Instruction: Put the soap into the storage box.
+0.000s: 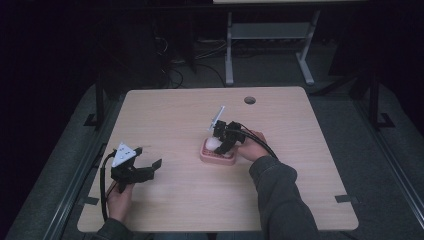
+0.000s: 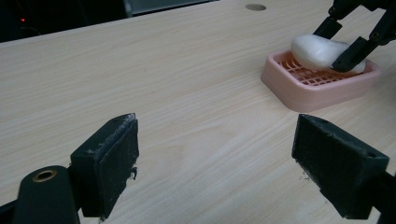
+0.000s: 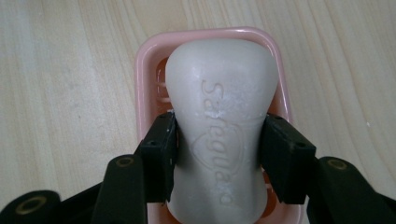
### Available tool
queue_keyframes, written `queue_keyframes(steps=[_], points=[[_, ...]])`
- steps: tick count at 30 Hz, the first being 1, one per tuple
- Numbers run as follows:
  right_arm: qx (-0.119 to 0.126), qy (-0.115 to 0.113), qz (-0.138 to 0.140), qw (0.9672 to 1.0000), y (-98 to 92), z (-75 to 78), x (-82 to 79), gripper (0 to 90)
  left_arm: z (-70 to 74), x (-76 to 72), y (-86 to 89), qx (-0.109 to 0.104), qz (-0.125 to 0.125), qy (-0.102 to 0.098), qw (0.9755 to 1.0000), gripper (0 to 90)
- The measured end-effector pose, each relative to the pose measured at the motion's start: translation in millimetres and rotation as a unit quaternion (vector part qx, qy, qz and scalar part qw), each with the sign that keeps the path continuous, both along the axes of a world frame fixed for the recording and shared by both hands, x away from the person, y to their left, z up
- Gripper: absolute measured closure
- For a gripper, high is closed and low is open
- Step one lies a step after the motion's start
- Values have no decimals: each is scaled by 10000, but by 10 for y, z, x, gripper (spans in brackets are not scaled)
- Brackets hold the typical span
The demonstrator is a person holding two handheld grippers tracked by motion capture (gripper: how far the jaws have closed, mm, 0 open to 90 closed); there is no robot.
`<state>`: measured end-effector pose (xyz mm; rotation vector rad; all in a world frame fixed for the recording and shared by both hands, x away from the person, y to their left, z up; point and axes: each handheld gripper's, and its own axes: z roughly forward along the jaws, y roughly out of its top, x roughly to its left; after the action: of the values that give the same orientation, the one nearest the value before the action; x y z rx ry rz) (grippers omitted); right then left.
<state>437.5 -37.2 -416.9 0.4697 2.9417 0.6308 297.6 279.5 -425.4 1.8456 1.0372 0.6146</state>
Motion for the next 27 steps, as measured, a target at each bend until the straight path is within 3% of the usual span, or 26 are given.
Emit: queue_keyframes(steps=[7, 18, 27], points=[[76, 145, -33, 9999, -10, -15, 8, 466, 2, -1, 0, -22, 15, -11, 10000, 146], [234, 3, -235, 9994, -129, 105, -37, 376, 4, -1, -3, -31, 24, -10, 10000, 146], [479, -48, -392, 9981, -306, 164, -83, 354, 5, -2, 1, -36, 22, -9, 10000, 146]])
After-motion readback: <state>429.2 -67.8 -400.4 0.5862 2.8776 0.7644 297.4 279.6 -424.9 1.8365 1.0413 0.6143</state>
